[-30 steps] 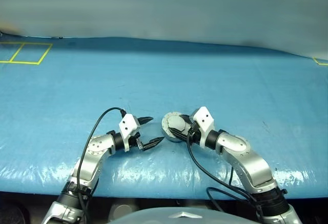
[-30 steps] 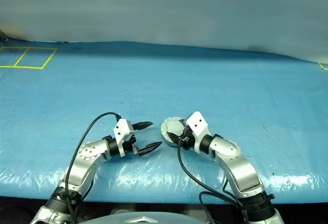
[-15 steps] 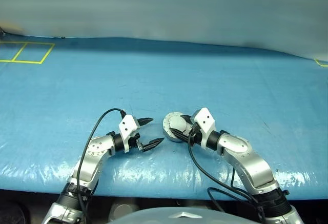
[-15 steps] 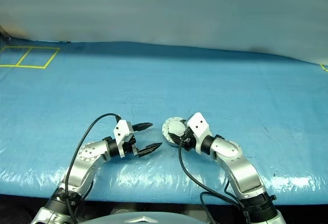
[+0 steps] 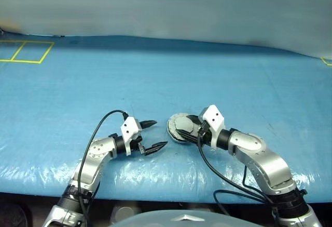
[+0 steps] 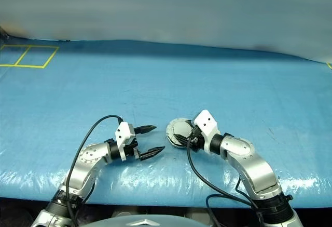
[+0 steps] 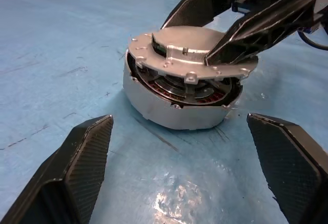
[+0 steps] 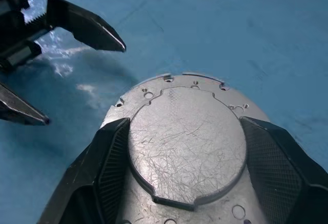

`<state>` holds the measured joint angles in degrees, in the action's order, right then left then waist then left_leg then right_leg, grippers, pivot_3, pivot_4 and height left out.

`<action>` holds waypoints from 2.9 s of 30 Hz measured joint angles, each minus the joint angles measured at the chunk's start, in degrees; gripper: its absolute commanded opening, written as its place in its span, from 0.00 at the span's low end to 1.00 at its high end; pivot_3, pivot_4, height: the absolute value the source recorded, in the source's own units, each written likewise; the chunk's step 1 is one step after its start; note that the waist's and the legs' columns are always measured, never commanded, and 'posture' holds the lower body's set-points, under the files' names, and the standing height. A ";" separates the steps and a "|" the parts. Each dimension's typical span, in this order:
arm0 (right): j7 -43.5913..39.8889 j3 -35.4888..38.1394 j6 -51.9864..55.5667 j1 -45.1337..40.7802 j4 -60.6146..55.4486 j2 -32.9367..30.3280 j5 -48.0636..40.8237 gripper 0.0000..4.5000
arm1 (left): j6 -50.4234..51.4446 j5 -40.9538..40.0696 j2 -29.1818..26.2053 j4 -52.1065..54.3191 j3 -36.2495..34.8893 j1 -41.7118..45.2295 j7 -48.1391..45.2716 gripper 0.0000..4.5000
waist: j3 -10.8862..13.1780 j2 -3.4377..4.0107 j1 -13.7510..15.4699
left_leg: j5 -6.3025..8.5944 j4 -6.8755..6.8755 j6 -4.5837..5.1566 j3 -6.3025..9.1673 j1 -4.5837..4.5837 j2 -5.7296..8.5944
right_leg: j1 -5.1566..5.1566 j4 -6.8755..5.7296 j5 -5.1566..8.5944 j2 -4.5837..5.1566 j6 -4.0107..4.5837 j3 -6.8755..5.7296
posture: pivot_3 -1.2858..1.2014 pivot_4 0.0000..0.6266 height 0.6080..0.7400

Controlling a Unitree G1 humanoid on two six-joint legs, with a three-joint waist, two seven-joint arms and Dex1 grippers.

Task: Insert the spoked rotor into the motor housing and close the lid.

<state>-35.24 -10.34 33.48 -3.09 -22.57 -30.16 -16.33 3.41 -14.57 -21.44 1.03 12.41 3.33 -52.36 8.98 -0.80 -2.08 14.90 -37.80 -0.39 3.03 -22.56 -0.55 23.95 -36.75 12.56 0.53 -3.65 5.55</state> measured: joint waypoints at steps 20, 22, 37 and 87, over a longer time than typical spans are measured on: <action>1.27 1.61 1.72 -0.51 2.13 6.29 -3.64 0.67 | -1.15 1.95 1.04 -0.40 0.62 0.05 1.19 1.00 | -0.03 -0.04 -0.51 | 0.00 0.02 0.00 0.00 0.31 -0.07 | -0.23 -0.07 0.01 -0.05 0.03 -0.02 | 0.52 0.24 1.00; 1.83 0.61 0.64 -0.60 2.74 6.27 -1.84 0.67 | -1.75 2.26 1.27 -0.71 0.63 0.05 1.57 1.00 | -0.03 -0.04 -0.52 | 0.00 0.00 0.00 0.00 0.33 -0.07 | -0.25 -0.07 0.01 -0.04 0.03 -0.02 | 0.52 0.24 1.00; 3.04 -1.44 -3.01 -0.01 4.27 6.43 1.93 0.67 | -2.29 2.31 2.04 -0.85 0.70 -0.46 2.35 1.00 | -0.07 -0.09 -0.75 | 0.00 -0.03 0.00 -0.08 0.61 -0.08 | -0.52 -0.09 0.01 -0.03 0.03 0.03 | 0.52 0.24 1.00; 4.55 -2.15 -4.32 2.37 3.25 5.97 4.82 0.67 | -4.22 9.01 4.32 -7.55 5.20 7.59 3.97 0.01 | -0.39 -0.40 -0.01 | 0.00 0.10 -0.01 -0.08 0.81 -0.06 | -0.75 0.05 0.04 0.02 0.03 0.04 | 0.52 0.24 1.00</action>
<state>-30.69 -12.48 29.16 -0.73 -19.32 -24.19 -11.51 -0.81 -5.57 -17.12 -6.52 17.61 10.91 -48.38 8.58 -1.20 -2.09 14.91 -37.71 -0.39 2.95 -21.74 -0.61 23.21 -36.70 12.60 0.54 -3.62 5.59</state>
